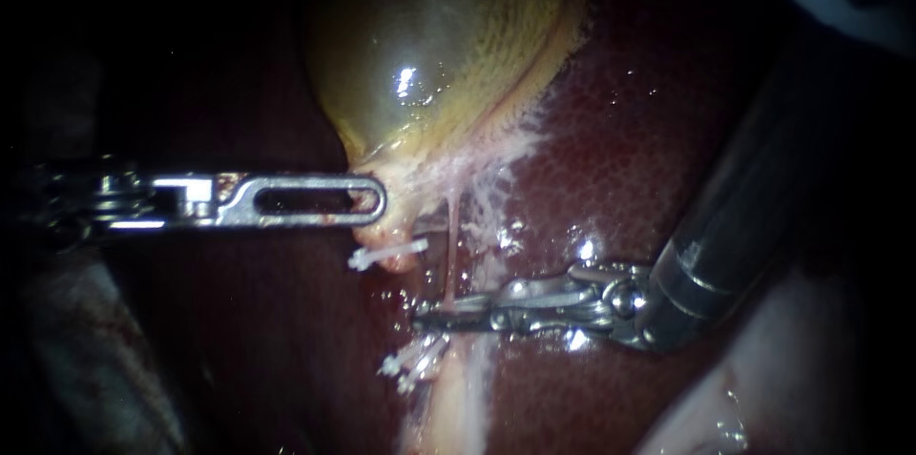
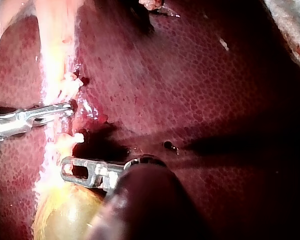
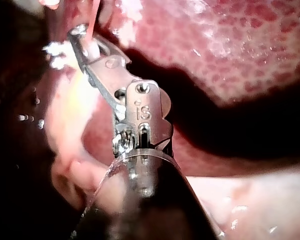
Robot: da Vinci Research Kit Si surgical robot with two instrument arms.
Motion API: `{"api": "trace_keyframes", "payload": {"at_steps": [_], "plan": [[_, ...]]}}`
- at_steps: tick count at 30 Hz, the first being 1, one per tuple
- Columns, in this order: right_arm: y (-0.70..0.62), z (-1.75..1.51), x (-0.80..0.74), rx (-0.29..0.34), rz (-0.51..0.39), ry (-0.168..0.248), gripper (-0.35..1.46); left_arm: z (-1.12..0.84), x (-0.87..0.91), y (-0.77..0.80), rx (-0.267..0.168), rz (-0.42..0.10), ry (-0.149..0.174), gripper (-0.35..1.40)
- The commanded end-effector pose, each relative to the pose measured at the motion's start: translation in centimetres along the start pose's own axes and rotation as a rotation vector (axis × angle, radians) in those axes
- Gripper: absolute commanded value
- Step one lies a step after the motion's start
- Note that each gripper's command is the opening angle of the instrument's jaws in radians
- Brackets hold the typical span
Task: Going back first clip right tube
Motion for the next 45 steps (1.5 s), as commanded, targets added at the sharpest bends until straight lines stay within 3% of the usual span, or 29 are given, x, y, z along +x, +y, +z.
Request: {"api": "trace_keyframes", "payload": {"at_steps": [1, 13, 18, 24, 34, 45], "plan": [[0.00, 0.00, 0.00, 0.000, 0.000, 0.000, -0.35, 0.00, 0.00, 0.00, 0.000, 0.000, 0.000, -0.35], [0.00, 0.00, -0.01, 0.003, 0.000, -0.002, -0.34, 0.00, 0.00, 0.00, 0.000, 0.000, 0.000, -0.35], [0.01, 0.01, -0.04, 0.006, -0.003, -0.003, 0.01, 0.01, 0.00, 0.00, 0.000, 0.000, 0.001, -0.35], [0.02, 0.02, -0.04, 0.005, -0.091, -0.010, 0.29, 0.01, -0.01, 0.00, 0.001, 0.000, 0.001, -0.35], [0.03, 0.02, -0.02, 0.003, -0.161, -0.015, 0.38, 0.01, -0.01, 0.00, 0.001, 0.000, 0.001, -0.35], [0.04, -0.05, 0.02, 0.001, -0.319, -0.028, 0.41, 0.01, -0.01, 0.00, 0.001, 0.000, 0.001, -0.35]]}}
